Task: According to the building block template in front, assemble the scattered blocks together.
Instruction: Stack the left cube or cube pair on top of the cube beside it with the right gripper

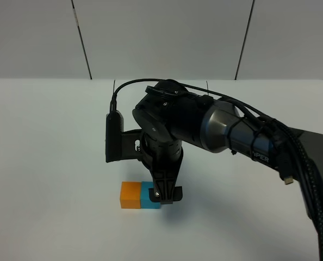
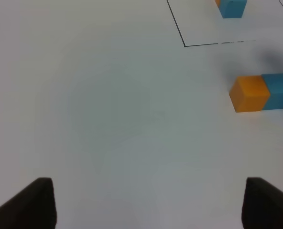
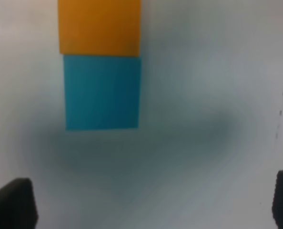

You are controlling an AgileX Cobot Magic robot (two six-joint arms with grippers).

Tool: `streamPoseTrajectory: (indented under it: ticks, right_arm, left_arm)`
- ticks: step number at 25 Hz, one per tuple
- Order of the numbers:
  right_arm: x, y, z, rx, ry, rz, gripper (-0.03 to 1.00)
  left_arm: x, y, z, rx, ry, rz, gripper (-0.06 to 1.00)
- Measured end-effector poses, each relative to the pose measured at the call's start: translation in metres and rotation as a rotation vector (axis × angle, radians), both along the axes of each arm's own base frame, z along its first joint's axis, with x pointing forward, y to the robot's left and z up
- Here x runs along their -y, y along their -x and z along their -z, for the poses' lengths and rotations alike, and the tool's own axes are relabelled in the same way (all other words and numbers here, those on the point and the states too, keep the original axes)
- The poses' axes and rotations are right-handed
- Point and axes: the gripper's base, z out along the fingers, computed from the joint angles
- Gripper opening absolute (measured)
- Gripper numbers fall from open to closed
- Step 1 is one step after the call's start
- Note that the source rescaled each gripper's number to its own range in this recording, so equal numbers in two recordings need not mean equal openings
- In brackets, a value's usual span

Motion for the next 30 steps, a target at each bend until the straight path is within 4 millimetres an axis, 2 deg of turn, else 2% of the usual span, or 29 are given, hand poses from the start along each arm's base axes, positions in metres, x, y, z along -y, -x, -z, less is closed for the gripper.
streamPoseTrajectory:
  ticks: [10, 25, 30]
  right_arm:
    - [-0.017, -0.006, 0.036, -0.116, 0.004, -0.011, 1.00]
    - [-0.028, -0.006, 0.061, -0.207, -0.038, 0.017, 1.00]
    - [-0.036, -0.013, 0.068, -0.206, -0.054, 0.019, 1.00]
  left_arm:
    - [0.000, 0.000, 0.000, 0.000, 0.000, 0.000, 0.68]
    - [0.000, 0.000, 0.000, 0.000, 0.000, 0.000, 0.68]
    - [0.000, 0.000, 0.000, 0.000, 0.000, 0.000, 0.68]
